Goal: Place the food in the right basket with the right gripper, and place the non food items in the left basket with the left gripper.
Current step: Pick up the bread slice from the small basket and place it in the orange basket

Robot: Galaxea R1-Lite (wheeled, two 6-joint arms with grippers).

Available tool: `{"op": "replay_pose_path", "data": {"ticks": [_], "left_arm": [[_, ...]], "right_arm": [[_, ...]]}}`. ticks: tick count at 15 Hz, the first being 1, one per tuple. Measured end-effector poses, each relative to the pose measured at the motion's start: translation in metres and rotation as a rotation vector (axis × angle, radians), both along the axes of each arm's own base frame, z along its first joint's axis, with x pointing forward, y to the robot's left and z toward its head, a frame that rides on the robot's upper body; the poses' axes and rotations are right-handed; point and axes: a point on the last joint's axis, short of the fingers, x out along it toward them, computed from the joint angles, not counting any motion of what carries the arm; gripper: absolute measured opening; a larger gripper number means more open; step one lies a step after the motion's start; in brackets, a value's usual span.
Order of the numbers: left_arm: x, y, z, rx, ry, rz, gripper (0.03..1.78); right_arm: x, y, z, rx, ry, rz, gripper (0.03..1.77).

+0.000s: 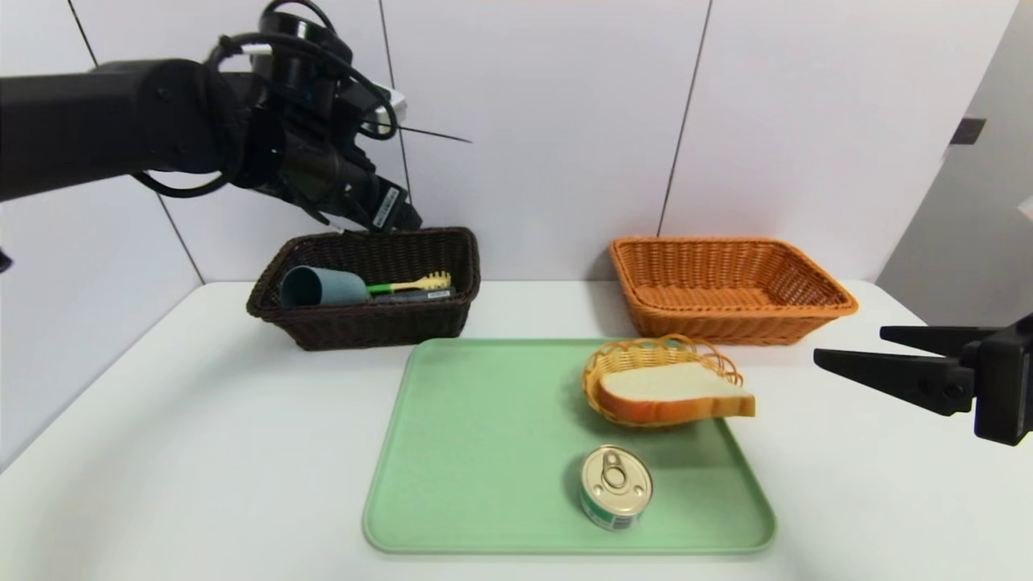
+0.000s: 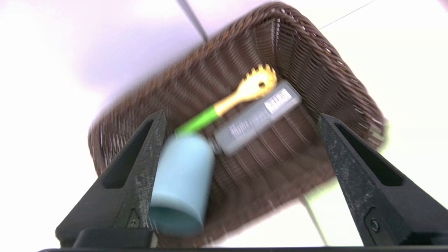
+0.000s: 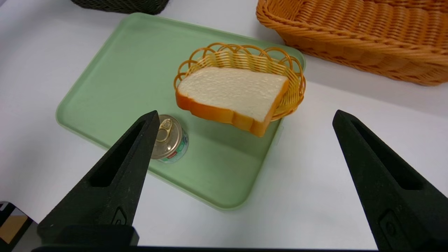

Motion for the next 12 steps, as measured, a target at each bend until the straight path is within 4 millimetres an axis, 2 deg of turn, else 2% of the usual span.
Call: {"op": "replay_pose_path", "data": {"ticks": [3, 8, 12], "left_arm": [[-0.049, 0.01, 0.005, -0.062, 0.059, 0.043, 1.59], [-0.142, 0.019, -0.01, -0.088, 0.071, -0.045, 1.65], [-0.191, 0.03, -0.025, -0.101, 0.052, -0.121, 1.67]], "right_arm": [[0.0, 0.002, 0.002, -0.07, -0.042, 0.056, 1.71], [0.01, 0.009, -0.006, -0.314, -0.139, 0.203, 1.71], [0.026, 0.019, -0.014, -0.499, -0.196, 0.341, 1.71]]}}
